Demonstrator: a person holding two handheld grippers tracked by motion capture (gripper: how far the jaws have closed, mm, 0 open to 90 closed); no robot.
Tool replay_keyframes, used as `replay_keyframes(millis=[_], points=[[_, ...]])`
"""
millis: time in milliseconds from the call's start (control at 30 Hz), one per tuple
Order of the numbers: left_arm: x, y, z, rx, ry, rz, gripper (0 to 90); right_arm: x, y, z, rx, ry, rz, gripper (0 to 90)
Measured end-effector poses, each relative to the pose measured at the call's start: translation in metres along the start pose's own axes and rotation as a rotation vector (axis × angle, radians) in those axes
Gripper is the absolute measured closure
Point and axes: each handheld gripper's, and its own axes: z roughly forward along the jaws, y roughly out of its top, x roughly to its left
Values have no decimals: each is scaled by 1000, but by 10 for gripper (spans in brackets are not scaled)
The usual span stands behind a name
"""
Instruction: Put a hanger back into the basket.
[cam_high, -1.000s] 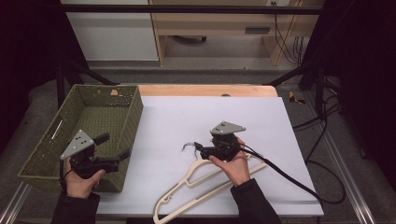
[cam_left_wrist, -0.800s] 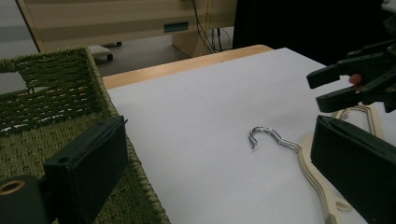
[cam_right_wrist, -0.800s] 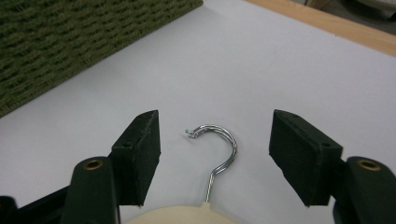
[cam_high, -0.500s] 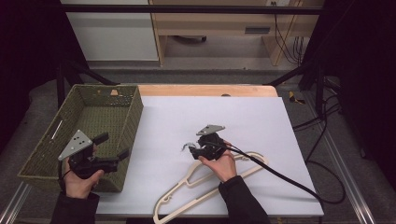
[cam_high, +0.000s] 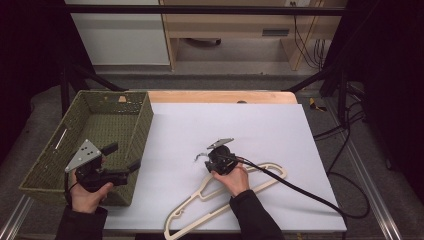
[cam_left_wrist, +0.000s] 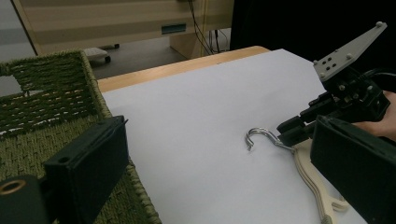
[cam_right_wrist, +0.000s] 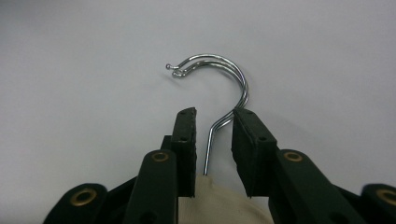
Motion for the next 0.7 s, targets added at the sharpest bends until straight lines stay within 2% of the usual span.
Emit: replay_keyframes(millis=[67, 100, 267, 333, 500, 600, 700], points=[[0, 0, 1, 1, -1, -1, 44, 0, -1, 1, 6, -1, 6, 728], [-1, -1, 1, 1, -3, -2, 45, 2, -1, 2, 22, -6, 27, 746], [-3, -2, 4, 13, -10, 4, 45, -1, -1, 7, 44, 11, 38, 837], [-4, -2, 5, 12, -12, 3, 46, 0, -1, 7, 37, 15, 56, 860], [-8, -1, 7, 16, -19, 11, 47, -1, -1, 4, 28, 17, 47, 876], [-10, -1, 7, 17, -22, 14, 48, 0, 0, 3, 26, 15, 77, 882], [-14, -1, 8, 17, -33, 13, 51, 0, 0, -1, 12, 13, 70, 887]])
